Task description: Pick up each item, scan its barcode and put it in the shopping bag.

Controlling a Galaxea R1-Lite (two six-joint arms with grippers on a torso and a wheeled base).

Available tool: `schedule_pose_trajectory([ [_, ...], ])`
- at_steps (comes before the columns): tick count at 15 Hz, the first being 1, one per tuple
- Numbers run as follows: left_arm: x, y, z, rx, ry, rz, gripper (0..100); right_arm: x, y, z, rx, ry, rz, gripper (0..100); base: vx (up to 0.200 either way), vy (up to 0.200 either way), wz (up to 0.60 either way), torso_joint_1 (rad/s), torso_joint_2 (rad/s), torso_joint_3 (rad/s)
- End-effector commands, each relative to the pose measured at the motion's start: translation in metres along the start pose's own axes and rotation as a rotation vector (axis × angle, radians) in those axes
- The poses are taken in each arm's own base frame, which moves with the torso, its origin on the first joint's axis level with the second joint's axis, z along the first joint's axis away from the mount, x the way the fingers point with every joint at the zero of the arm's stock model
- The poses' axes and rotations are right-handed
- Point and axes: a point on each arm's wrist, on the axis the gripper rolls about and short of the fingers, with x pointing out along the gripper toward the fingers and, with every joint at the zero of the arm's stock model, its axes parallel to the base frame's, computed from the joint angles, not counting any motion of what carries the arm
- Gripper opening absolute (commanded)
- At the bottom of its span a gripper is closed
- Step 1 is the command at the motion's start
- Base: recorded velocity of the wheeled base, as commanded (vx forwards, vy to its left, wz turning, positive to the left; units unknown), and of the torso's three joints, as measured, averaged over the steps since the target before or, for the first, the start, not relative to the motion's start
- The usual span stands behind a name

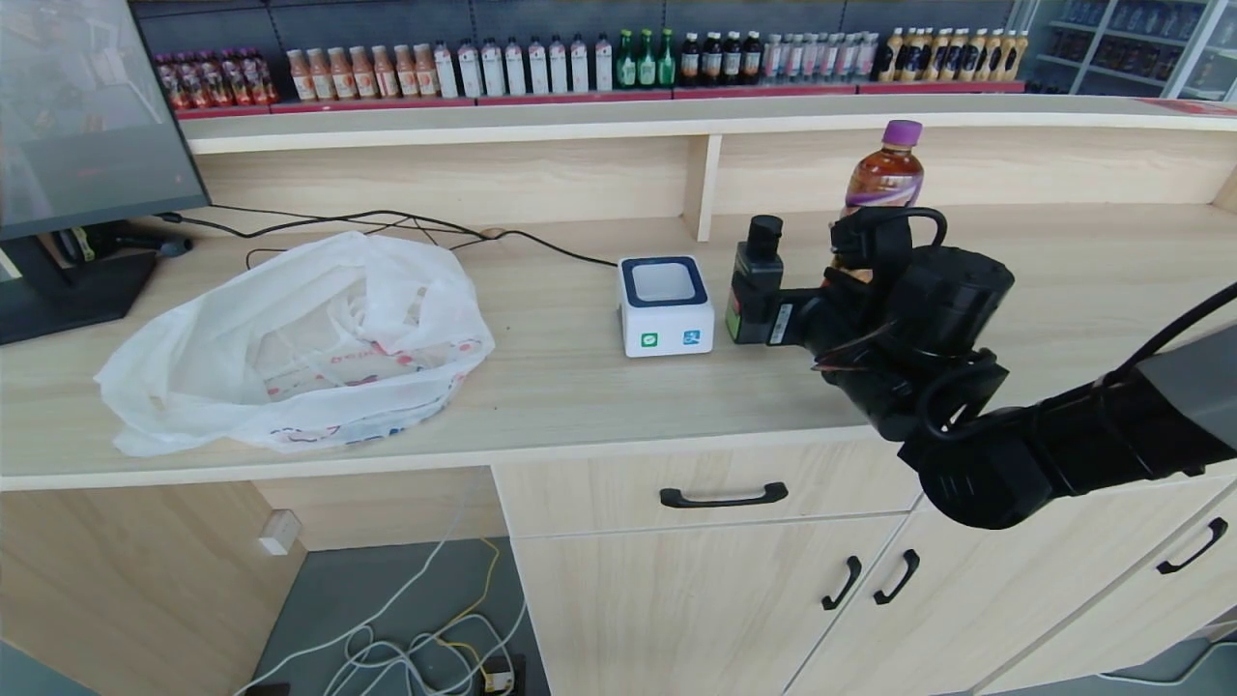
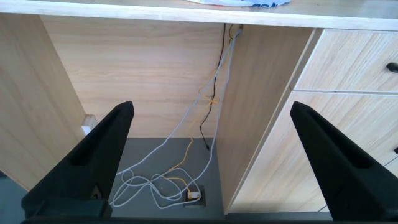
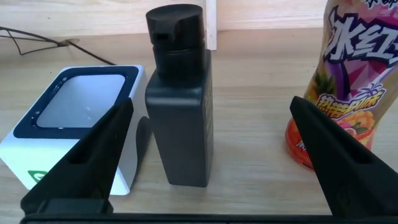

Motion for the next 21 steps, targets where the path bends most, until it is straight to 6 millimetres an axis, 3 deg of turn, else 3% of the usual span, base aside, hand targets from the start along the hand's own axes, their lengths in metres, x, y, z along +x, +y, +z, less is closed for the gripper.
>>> schedule_pose_trajectory([
  [1, 0.0, 0.0, 0.0, 0.0, 0.0, 0.0, 100, 0.004, -0.003, 0.001, 0.001, -0.006, -0.009, 100, 0.0, 0.0, 0.0, 0.0, 0.0, 0.0],
  [5, 0.0, 0.0, 0.0, 0.0, 0.0, 0.0, 100, 0.004, -0.001, 0.0, -0.001, 0.007, -0.004, 100, 0.0, 0.0, 0.0, 0.0, 0.0, 0.0],
  [16, 0.0, 0.0, 0.0, 0.0, 0.0, 0.0, 100, 0.031, 0.002, -0.009, 0.001, -0.005, -0.012, 100, 0.0, 0.0, 0.0, 0.0, 0.0, 0.0],
  [21, 0.0, 0.0, 0.0, 0.0, 0.0, 0.0, 100, 0.04, -0.014, -0.017, -0.01, 0.007, -0.03, 100, 0.0, 0.0, 0.0, 0.0, 0.0, 0.0],
])
